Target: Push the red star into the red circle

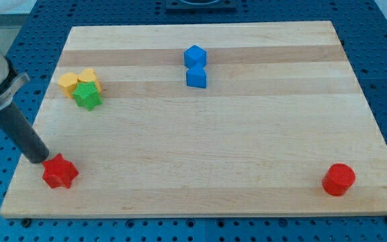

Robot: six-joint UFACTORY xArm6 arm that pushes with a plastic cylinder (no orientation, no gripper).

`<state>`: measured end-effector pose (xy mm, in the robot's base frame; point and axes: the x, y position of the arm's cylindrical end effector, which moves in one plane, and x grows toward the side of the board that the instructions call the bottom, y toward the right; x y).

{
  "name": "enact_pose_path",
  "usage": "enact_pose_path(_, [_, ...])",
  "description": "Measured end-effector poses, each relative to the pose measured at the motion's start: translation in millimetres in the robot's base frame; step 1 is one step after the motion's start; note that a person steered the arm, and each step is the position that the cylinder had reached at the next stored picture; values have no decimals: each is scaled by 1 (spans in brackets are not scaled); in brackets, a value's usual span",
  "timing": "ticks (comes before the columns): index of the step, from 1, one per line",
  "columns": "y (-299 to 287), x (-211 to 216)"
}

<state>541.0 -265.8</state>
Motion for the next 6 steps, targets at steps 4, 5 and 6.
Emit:
enact_pose_path(4, [252,12])
enact_pose_path(5, [329,13])
enact_pose_path(6, [331,45])
